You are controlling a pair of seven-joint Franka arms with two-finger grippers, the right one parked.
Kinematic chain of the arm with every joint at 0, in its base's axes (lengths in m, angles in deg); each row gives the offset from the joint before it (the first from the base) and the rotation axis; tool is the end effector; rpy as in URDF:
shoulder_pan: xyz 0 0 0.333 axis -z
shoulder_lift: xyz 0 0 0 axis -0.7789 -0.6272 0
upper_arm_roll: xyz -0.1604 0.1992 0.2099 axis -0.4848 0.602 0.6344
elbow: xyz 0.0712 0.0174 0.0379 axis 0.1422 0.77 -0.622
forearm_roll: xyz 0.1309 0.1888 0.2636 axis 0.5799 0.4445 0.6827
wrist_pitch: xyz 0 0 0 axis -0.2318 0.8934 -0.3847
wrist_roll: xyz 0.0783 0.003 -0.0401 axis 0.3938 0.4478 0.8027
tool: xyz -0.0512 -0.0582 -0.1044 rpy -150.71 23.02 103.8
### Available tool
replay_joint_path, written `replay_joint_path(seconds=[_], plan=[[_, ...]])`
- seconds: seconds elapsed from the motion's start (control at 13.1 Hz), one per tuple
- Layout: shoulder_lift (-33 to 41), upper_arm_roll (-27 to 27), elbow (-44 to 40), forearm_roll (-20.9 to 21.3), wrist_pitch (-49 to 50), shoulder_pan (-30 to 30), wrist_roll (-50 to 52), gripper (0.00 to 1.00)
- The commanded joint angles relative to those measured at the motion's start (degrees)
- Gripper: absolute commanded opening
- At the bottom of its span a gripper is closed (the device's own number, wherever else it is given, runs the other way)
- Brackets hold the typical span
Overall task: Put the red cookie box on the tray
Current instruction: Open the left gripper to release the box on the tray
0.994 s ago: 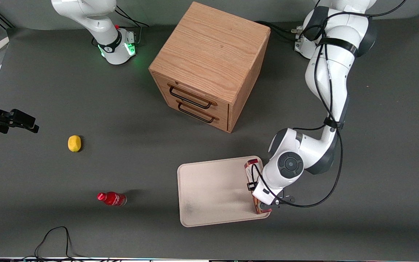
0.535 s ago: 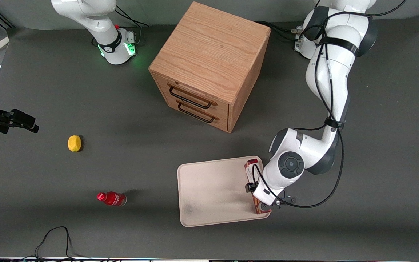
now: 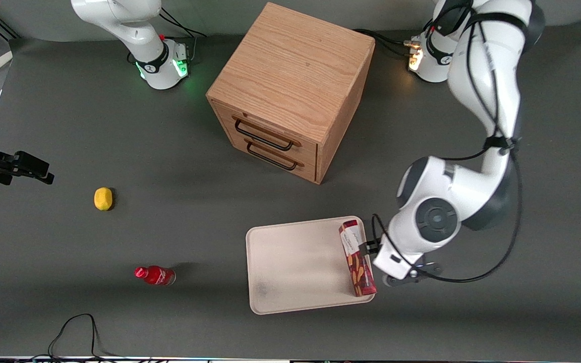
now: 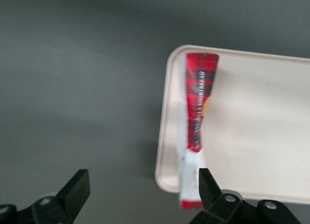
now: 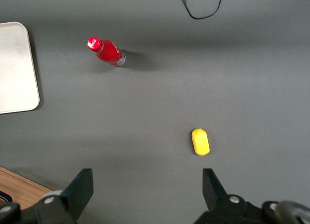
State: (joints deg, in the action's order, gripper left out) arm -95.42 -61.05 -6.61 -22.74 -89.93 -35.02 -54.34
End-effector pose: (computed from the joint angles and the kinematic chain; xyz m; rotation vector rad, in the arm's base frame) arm 0.6815 -0.2552 0.3826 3.1033 0.3409 -0.0303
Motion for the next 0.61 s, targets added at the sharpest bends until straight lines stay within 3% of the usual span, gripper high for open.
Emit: replay_joint_path(seconds=[0.0,0.15,0.46,0.54], plan=[[12.2,-0.3,12.3,-0.3,0.9,-5.0,-7.2,1.0],[18.5,-0.2,18.2,-0.3,2.7,-8.7,-12.1,1.0],[23.8,0.8,18.6,-0.1,13.4,-16.0,-23.9,1.0],[25.4,3.8,18.8,-0.1,14.7,-16.0,-29.4,1.0]])
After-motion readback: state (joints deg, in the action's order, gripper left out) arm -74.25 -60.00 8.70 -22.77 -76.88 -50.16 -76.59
